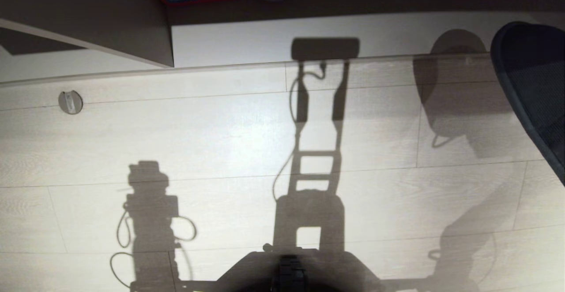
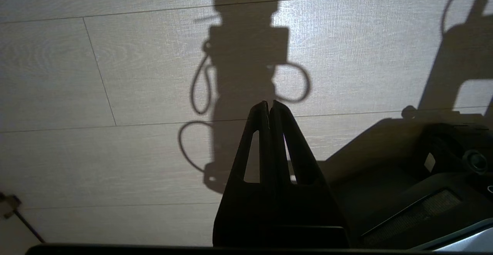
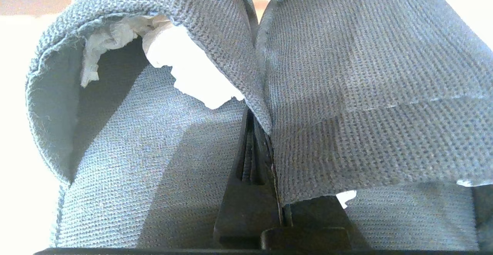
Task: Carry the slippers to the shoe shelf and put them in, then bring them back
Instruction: Place the slippers on the floor
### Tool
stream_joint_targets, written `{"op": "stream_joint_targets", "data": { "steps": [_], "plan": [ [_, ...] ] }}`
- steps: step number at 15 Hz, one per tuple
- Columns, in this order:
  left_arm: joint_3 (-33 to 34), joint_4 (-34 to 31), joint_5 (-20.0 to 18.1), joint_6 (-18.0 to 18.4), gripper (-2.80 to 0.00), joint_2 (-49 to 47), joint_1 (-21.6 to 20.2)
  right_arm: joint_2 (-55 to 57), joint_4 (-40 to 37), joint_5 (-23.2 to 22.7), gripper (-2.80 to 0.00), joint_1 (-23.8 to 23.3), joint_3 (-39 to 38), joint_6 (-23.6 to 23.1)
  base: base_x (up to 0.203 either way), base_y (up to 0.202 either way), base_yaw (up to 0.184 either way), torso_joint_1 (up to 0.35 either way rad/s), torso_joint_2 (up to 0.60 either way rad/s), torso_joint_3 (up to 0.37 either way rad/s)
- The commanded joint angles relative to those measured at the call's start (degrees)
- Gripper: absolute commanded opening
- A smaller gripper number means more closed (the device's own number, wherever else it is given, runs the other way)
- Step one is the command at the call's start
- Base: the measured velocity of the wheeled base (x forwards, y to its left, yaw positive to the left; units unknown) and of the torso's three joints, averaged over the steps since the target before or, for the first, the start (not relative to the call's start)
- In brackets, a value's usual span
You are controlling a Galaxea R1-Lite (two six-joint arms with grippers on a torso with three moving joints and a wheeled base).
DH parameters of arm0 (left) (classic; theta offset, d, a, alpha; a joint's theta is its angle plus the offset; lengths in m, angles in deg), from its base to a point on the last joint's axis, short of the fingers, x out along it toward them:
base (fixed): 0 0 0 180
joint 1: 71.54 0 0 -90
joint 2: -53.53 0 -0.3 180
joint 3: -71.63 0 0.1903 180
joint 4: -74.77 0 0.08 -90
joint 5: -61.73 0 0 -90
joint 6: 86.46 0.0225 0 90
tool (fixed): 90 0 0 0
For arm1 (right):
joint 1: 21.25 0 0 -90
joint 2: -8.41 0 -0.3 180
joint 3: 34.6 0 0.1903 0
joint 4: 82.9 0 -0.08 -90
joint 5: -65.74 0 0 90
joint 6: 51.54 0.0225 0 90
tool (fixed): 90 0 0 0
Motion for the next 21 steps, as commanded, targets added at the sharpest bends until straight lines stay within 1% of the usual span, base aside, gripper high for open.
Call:
{"op": "stream_joint_targets", "data": {
  "steps": [1, 5, 7, 10, 12, 13, 15, 17, 21],
  "plan": [
    [0.0, 0.0, 0.0, 0.0, -2.80, 0.0, 0.0, -5.0, -2.9, 0.1, -2.80, 0.0, -1.4, 0.5, 0.000, 0.000, 0.000, 0.000, 0.00, 0.000],
    [0.0, 0.0, 0.0, 0.1, -2.80, 0.0, 0.0, -9.4, -8.3, -0.1, -2.80, -0.6, -2.8, 1.4, 0.000, 0.000, 0.000, 0.000, 0.00, 0.000],
    [0.0, 0.0, 0.0, 0.0, -2.80, 0.0, 0.0, -14.5, -12.0, -0.8, -2.80, -1.5, -3.3, 1.5, 0.000, 0.000, 0.000, 0.000, 0.00, 0.000],
    [0.1, 0.0, 0.0, 0.0, -2.80, 0.0, 0.0, -21.0, -18.1, -4.0, -2.80, -4.7, -4.6, 1.4, 0.000, 0.000, 0.000, 0.000, 0.00, 0.000],
    [0.0, 0.0, 0.0, 0.0, -2.80, 0.0, 0.0, -26.9, -22.8, -7.4, -2.80, -8.6, -6.1, 1.3, 0.000, 0.000, 0.000, 0.000, 0.00, 0.000],
    [0.1, 0.0, 0.0, 0.0, -2.80, 0.0, 0.0, -29.0, -24.9, -8.5, -2.80, -9.6, -6.5, 1.3, 0.000, 0.000, 0.000, 0.000, 0.00, 0.000],
    [0.0, 0.0, 0.0, 0.0, -2.80, 0.0, 0.0, -33.0, -29.8, -9.8, -2.80, -10.9, -7.0, 1.4, 0.000, 0.000, 0.000, 0.000, 0.00, 0.000],
    [0.0, 0.0, 0.0, 0.1, -2.80, 0.0, 0.0, -35.3, -32.6, -11.0, -2.80, -11.9, -7.4, 1.3, 0.000, 0.000, 0.000, 0.000, 0.00, 0.000],
    [0.0, 0.1, 0.0, 0.0, -2.80, 0.0, 0.0, -40.0, -39.7, -12.5, -2.80, -12.2, -8.0, 1.3, 0.000, 0.000, 0.000, 0.000, 0.00, 0.000]
  ]
}}
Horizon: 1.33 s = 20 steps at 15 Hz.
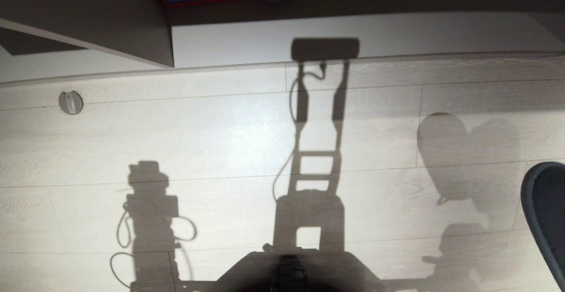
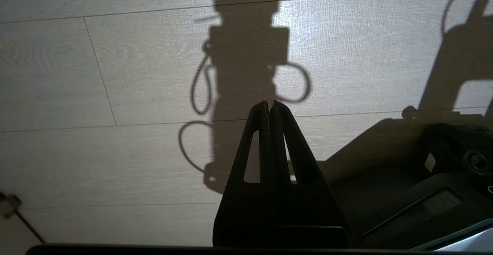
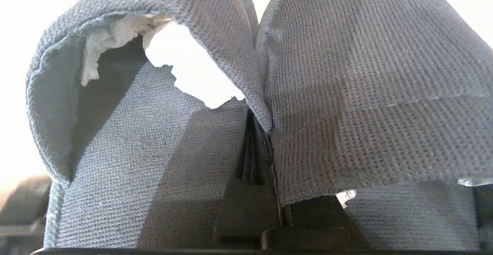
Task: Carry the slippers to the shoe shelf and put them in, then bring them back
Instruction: Place the slippers on the floor
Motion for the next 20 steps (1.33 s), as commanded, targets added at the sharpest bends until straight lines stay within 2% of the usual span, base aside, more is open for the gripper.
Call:
{"op": "stream_joint_targets", "data": {
  "steps": [1, 3, 7, 8, 11, 12, 14, 16, 20],
  "plan": [
    [0.0, 0.0, 0.0, 0.0, -2.80, 0.0, 0.0, -3.1, -1.6, -0.4, -2.80, 0.0, -0.3, -0.2, 0.000, 0.000, 0.000, 0.000, 0.00, 0.000],
    [0.0, 0.0, 0.0, 0.0, -2.80, 0.0, 0.0, -6.0, -4.3, -0.6, -2.80, 0.0, -0.6, -0.5, 0.000, 0.000, 0.000, 0.000, 0.00, 0.000],
    [0.0, 0.0, 0.0, 0.0, -2.80, 0.0, 0.0, -6.0, -4.5, -2.0, -2.80, 0.0, -2.2, -0.5, 0.000, 0.000, 0.000, 0.000, 0.00, 0.000],
    [0.0, 0.0, 0.0, 0.0, -2.80, 0.0, 0.0, -6.0, -3.1, -2.1, -2.80, 0.0, -4.4, -0.9, 0.000, 0.000, 0.000, 0.000, 0.00, 0.000],
    [0.0, 0.0, 0.0, 0.0, -2.80, 0.0, 0.0, -6.0, 10.5, -2.2, -2.80, 0.0, -15.6, -4.5, 0.000, 0.000, 0.000, 0.000, 0.00, 0.000],
    [0.0, 0.0, 0.0, 0.0, -2.80, 0.0, 0.0, -6.0, 13.4, -2.3, -2.80, 0.0, -17.1, -5.6, 0.000, 0.000, 0.000, 0.000, 0.00, 0.000],
    [0.0, 0.1, 0.0, 0.0, -2.80, 0.0, 0.0, -6.0, 12.4, -3.4, -2.80, 0.0, -17.0, -5.9, 0.000, 0.000, 0.000, 0.000, 0.00, 0.000],
    [0.0, 0.0, 0.0, 0.0, -2.80, 0.0, 0.0, -6.0, 7.5, -6.3, -2.80, 0.0, -17.0, -5.3, 0.000, 0.000, 0.000, 0.000, 0.00, 0.000],
    [0.0, 0.0, 0.0, 0.0, -2.80, 0.0, 0.0, -6.1, 5.8, -6.5, -2.80, 0.0, -17.1, -5.0, 0.000, 0.000, 0.000, 0.000, 0.00, 0.000]
  ]
}}
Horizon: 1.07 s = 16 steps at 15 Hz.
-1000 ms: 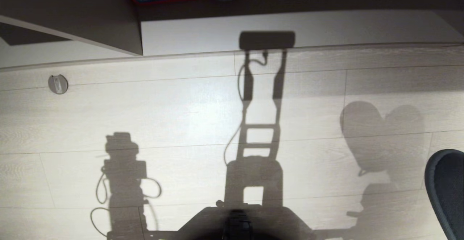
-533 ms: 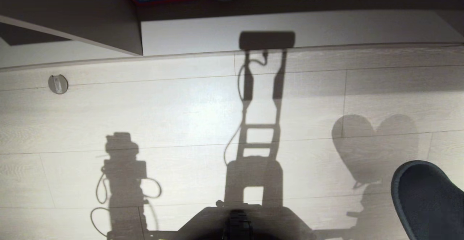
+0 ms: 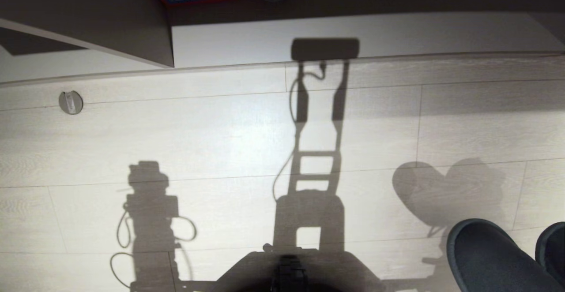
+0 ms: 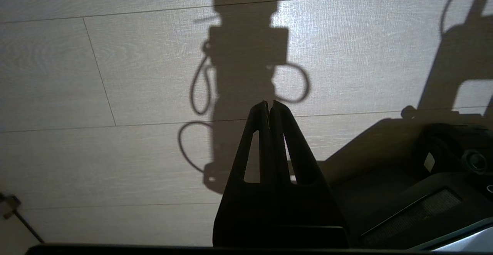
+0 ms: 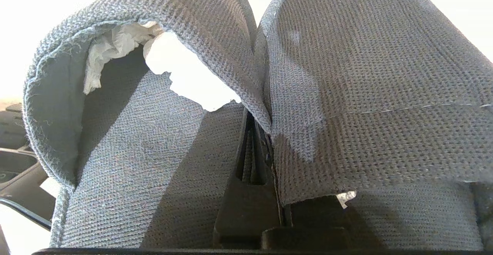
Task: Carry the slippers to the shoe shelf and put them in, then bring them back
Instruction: Place the slippers on the floor
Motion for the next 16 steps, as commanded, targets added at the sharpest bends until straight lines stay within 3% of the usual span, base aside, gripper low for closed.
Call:
{"op": "stream_joint_targets", "data": {
  "steps": [1, 16],
  "plan": [
    [0.1, 0.0, 0.0, 0.0, -2.80, 0.0, 0.0, 0.3, -0.2, 0.0, -2.80, 0.0, 0.0, 0.4, 0.000, 0.000, 0.000, 0.000, 0.00, 0.000],
    [0.0, 0.0, 0.0, -0.1, -2.80, 0.0, 0.0, 0.3, -0.2, 0.1, -2.80, 0.0, -0.1, 1.3, 0.000, 0.000, 0.000, 0.000, 0.00, 0.000]
  ]
}}
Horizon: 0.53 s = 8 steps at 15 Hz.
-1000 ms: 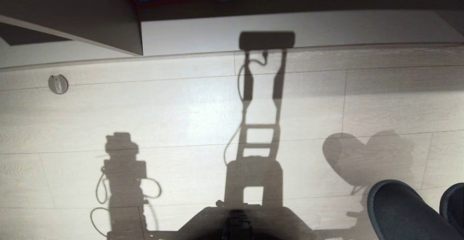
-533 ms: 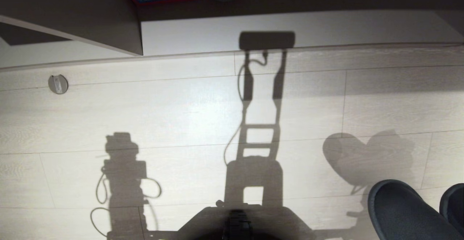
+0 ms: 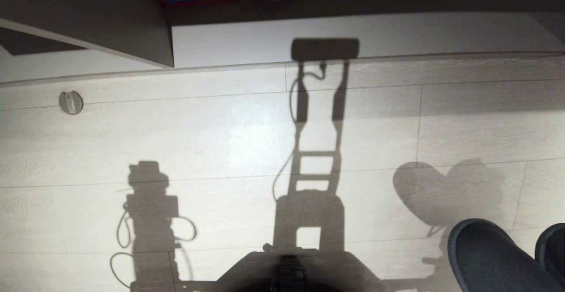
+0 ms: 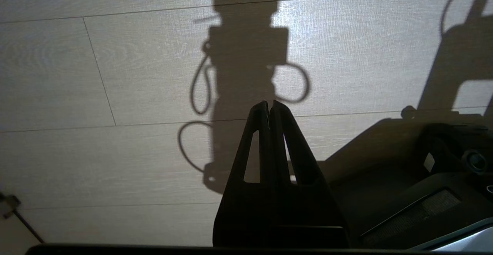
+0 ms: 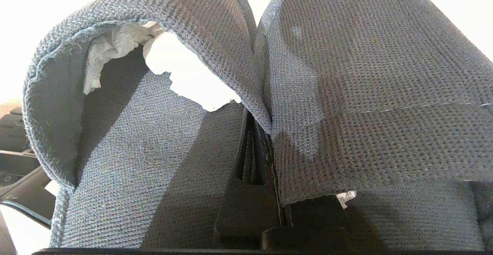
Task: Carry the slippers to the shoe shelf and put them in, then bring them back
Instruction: Place the slippers on the floor
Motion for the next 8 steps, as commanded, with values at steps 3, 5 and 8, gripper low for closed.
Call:
{"op": "stream_joint_targets", "data": {
  "steps": [3, 5, 8],
  "plan": [
    [0.0, 0.0, 0.0, 0.0, -2.80, 0.0, 0.0, 0.2, 0.0, 0.0, -2.80, 0.0, 0.0, -0.1, 0.000, 0.000, 0.000, 0.001, 0.00, 0.011],
    [0.0, 0.0, 0.0, 0.0, -2.80, 0.0, 0.0, 0.2, 0.0, 0.0, -2.80, 0.0, -0.1, -0.1, 0.000, 0.000, 0.000, 0.002, 0.00, 0.128],
    [0.0, 0.0, 0.0, 0.1, -2.80, 0.0, 0.0, 0.2, 0.0, 0.0, -2.80, 0.0, -0.1, -0.1, 0.000, 0.000, 0.000, 0.001, 0.00, 0.193]
  ]
}}
